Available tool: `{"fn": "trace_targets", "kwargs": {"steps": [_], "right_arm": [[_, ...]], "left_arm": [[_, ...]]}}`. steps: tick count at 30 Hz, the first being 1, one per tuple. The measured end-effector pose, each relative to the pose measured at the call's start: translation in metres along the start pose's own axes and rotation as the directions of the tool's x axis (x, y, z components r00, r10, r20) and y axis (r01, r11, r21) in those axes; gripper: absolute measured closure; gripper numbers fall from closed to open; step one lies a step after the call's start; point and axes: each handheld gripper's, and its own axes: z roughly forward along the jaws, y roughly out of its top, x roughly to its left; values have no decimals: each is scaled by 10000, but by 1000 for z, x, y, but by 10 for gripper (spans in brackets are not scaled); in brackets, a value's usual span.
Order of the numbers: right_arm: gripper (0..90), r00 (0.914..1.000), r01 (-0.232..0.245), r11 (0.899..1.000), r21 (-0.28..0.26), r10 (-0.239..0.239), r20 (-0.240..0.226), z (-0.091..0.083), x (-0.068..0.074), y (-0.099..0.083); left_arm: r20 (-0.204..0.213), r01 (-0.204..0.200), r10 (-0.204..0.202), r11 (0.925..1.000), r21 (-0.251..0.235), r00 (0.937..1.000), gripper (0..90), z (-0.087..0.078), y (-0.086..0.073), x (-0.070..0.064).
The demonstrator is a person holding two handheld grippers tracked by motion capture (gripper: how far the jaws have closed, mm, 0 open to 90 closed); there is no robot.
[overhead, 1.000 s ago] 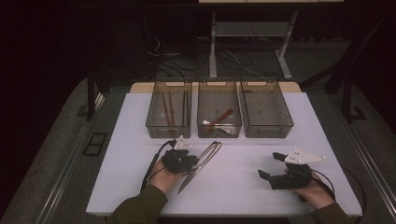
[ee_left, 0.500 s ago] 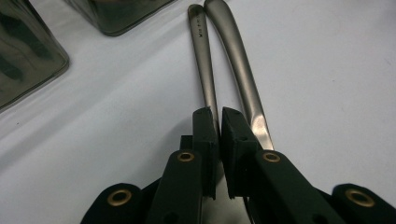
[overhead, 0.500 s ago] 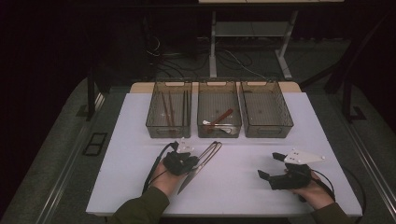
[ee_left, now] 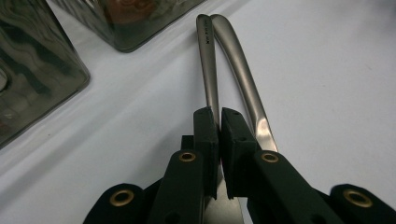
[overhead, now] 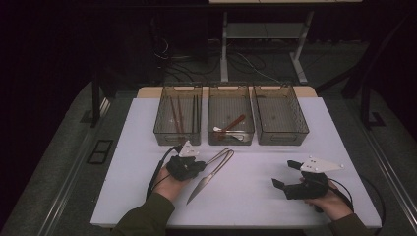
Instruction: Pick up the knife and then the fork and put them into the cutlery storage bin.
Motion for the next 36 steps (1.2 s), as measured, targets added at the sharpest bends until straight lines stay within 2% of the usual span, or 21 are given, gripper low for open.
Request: {"fn": "trace_targets", "kwargs": {"steps": [4,6,11,14,16,17,19,21,24,27,28,29,30,32,34,35,36], "right_arm": [[114,10000,-55,10000,2,55,18,0,0,0],[114,10000,-73,10000,11,73,41,0,0,0],[115,10000,-54,9999,111,54,75,-3,-3,2],[133,9999,-123,9997,189,121,108,-7,-5,6],[146,9996,-268,9993,243,271,-97,-9,-7,8],[146,9991,-304,9992,260,312,-281,-11,-8,9],[136,9981,-81,9994,349,102,-601,-13,-8,11],[135,9953,157,9986,509,-107,-960,-14,-6,13],[143,9849,314,9977,599,-207,-1721,-14,-3,16],[147,9752,517,9948,880,-314,-2189,-10,1,19],[147,9724,612,9938,929,-384,-2300,-9,2,20],[147,9702,724,9925,989,-472,-2375,-7,4,20],[147,9683,844,9910,1043,-569,-2432,-6,5,20],[147,9622,906,9892,1150,-571,-2662,-3,10,21],[147,9561,1098,9865,1218,-714,-2842,1,14,22],[147,9518,1203,9844,1281,-777,-2968,3,17,23],[147,9476,1328,9822,1326,-866,-3075,6,18,24]], "left_arm": [[258,-252,250,9997,61,9994,851,-3,1,1],[426,-332,334,9994,-67,9985,851,-4,1,1],[961,-707,736,9969,-334,9926,851,-7,5,-2],[1412,-971,1029,9941,-474,9846,851,-7,7,-7],[1710,-1218,1291,9912,-525,9768,850,-7,9,-11],[1883,-1382,1462,9889,-551,9712,851,-6,9,-14],[2190,-1674,1763,9841,-585,9597,851,-5,11,-19],[2528,-1959,2054,9786,-624,9455,851,-2,13,-25],[2972,-2358,2455,9694,-688,9227,851,1,17,-36],[3267,-2797,2841,9581,-615,9014,851,4,20,-47],[3398,-2929,2955,9542,-602,8929,851,5,21,-50],[3503,-3159,3171,9467,-622,8813,851,7,22,-52],[3596,-3195,3202,9455,-631,8765,850,8,23,-56],[3765,-3453,3418,9365,-605,8611,850,10,25,-60],[3899,-3546,3468,9334,-544,8531,850,13,27,-65],[3945,-3713,3613,9269,-537,8449,850,14,29,-67],[3990,-3753,3643,9254,-535,8415,851,15,30,-69]]}}
